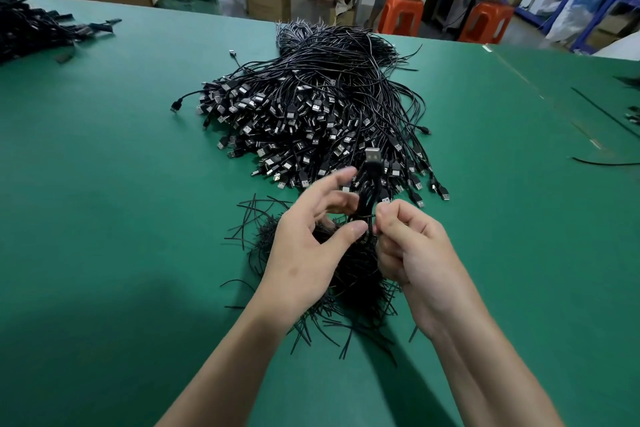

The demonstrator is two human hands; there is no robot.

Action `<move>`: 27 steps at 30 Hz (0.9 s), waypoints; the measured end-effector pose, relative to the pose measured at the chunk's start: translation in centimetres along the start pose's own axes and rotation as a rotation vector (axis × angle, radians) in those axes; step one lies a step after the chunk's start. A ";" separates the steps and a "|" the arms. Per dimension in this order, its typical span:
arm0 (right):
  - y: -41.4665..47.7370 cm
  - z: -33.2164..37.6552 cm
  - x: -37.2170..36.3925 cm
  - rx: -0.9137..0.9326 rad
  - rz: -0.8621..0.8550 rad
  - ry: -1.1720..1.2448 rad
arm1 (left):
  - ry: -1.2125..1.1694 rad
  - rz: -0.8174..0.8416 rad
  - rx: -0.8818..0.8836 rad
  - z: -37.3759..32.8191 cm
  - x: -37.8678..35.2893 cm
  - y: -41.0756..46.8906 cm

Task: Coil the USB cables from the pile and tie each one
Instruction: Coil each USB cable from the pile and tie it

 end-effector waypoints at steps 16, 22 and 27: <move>0.2 0.7 1.5 -0.019 -0.006 -0.019 | 0.164 -0.028 -0.096 -1.1 -0.3 -0.7; 0.5 1.8 1.7 0.118 0.017 -0.174 | -0.196 0.110 0.217 1.7 -1.1 0.4; 0.7 2.2 1.9 0.202 0.006 -0.324 | -0.415 0.226 0.312 2.4 -2.2 1.2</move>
Point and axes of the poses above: each hand's wrist, its own y-axis towards the middle knuckle, its own x-axis out of the back of the hand, z = x × y, the point moved 9 cm from there along y, towards the middle knuckle, and after that the axes turned 14 degrees about x, right-handed, at the moved point
